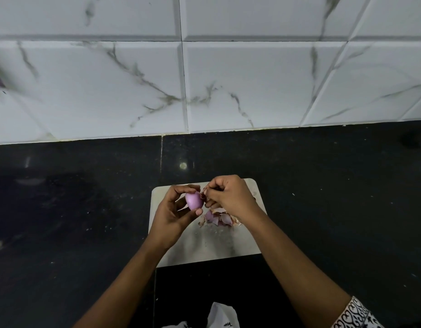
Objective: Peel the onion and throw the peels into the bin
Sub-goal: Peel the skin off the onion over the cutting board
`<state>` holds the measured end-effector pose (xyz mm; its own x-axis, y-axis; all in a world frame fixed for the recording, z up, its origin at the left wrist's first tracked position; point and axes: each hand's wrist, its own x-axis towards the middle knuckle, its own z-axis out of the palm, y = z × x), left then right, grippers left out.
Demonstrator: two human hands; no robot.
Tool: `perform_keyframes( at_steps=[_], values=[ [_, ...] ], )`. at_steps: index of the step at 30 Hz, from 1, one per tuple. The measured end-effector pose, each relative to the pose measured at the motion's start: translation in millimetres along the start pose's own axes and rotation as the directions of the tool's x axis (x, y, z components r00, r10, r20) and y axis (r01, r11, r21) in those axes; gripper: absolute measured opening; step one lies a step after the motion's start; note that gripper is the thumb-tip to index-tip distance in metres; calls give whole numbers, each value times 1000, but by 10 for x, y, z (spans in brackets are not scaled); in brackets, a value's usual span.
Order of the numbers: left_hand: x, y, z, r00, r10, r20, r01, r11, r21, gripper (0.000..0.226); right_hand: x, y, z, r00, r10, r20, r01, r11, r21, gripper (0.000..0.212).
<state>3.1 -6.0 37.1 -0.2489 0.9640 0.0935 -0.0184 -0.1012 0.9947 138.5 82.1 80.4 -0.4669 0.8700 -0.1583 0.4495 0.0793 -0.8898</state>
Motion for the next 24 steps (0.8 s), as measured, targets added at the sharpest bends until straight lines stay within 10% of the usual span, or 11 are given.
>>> perform_keyframes(
  at_steps=[12, 17, 24],
  values=[
    [-18, -43, -31, 999, -2, 48, 6, 995, -96, 55, -13, -67, -115, 945, -306, 112, 324, 922, -214, 15],
    [65, 54, -47, 947, -318, 44, 320, 927, -198, 53, -35, -75, -96, 883, -464, 72, 463, 835, -298, 15],
    [119, 87, -131, 937, -345, 47, 348, 926, -145, 47, -8, -60, -111, 850, -490, 191, 514, 699, -497, 16]
  ],
)
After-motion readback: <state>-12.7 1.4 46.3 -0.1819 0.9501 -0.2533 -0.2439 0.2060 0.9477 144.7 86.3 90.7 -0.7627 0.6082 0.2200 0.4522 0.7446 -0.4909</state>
